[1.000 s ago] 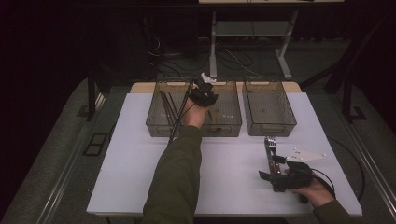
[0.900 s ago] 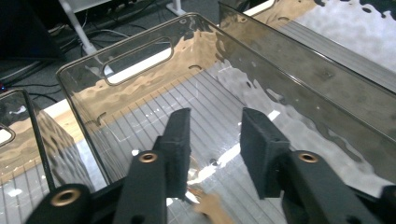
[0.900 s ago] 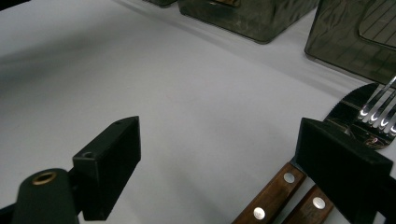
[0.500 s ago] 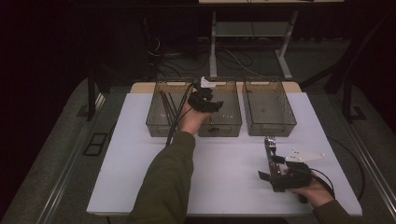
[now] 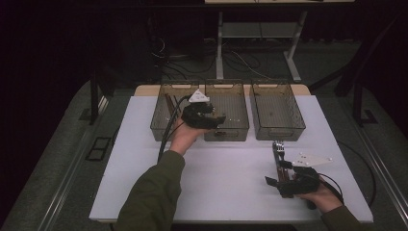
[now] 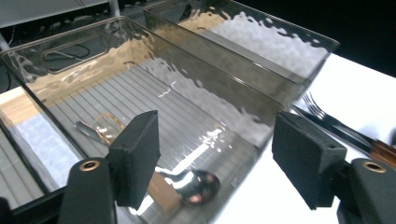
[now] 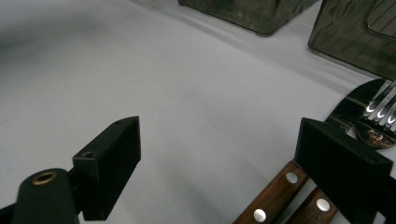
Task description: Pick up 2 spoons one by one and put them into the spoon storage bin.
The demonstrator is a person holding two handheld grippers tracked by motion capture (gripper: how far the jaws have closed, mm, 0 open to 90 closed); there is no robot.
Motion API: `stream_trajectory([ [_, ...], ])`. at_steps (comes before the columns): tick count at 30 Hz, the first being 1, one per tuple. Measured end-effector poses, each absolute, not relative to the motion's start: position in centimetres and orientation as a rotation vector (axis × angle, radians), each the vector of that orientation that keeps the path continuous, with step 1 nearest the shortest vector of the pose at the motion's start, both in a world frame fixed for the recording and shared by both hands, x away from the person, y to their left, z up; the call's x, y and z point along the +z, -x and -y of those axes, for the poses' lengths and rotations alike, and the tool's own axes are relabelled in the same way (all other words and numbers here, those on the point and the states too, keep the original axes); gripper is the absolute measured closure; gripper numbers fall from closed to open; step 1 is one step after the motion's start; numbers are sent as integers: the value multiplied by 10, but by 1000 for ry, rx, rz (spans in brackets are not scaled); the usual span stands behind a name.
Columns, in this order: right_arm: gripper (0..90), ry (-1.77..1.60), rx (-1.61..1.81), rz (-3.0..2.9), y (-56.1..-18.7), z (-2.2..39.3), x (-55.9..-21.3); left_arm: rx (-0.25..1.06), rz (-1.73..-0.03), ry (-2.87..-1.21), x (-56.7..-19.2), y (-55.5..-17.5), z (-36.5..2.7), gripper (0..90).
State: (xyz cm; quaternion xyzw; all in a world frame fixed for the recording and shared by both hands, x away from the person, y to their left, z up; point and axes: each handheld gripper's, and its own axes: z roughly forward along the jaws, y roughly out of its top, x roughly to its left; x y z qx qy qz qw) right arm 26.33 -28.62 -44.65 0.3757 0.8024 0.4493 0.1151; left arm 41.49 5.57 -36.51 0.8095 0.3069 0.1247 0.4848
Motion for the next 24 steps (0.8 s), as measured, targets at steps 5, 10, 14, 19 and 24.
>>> stream_trajectory([
  [5,142,-1105,1314,-2350,-263,286,-447,272,-722,-1979,-368,-395,-65,262],
  [10,142,-1103,1311,-2350,-263,286,-447,256,-707,-2002,-374,-378,-73,226],
  [14,142,-1119,1311,-2353,-263,287,-447,250,-694,-2008,-380,-365,-80,201],
  [19,142,-1104,1310,-2347,-263,286,-447,246,-690,-1997,-389,-347,-92,184],
  [24,141,-1086,1327,-2344,-263,286,-446,250,-689,-2009,-398,-329,-104,165],
])
